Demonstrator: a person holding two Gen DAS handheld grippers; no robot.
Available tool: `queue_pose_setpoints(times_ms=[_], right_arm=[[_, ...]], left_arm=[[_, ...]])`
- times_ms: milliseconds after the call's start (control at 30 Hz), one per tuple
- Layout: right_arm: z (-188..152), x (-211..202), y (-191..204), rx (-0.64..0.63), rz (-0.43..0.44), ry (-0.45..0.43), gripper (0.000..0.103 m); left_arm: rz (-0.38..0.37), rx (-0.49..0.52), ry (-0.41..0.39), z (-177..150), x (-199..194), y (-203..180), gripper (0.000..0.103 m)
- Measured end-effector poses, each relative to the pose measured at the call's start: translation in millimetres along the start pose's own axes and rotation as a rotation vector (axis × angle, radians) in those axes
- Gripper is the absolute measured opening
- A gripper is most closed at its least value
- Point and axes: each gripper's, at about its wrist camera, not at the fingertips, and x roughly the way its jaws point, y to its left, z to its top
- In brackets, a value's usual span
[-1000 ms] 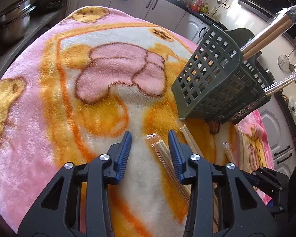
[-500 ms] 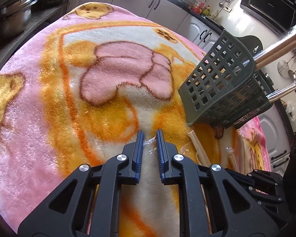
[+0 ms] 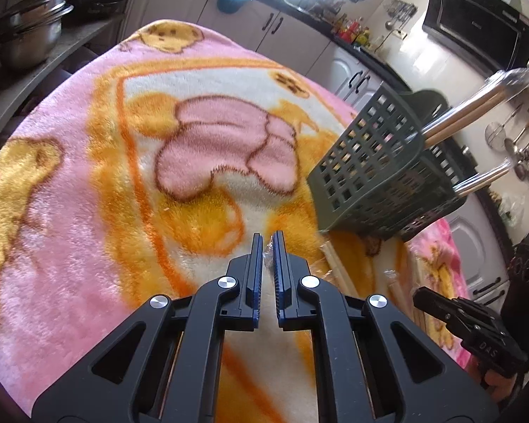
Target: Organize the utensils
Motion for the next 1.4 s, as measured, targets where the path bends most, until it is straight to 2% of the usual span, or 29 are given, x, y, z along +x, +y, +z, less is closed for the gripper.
queue_pose_setpoints(times_ms=[233, 600, 933, 1400], right_arm=[[-0.3, -31.8, -6.4, 0.04, 0.009, -0.09, 0.002], [10.3, -62.8, 8.6, 0.036, 0.026, -0.198, 0.001], [20.0, -97.7, 21.5, 0.003, 0.039, -0.289, 0.001], [36.1, -125.5, 34.1, -0.047, 0.031, -0.388, 0.001]], left_arm=[[-0.049, 0.031, -0.084, 6.4, -39.1, -18.9, 0.003], [-0.161, 0.127, -0.178, 13.9, -86.8, -69.2, 0.003], [-0.229, 0.206, -0.209, 20.8, -105.6, -103.0, 0.003], [-0.273, 0.303, -0.236, 31.2, -117.8, -135.4, 0.003]])
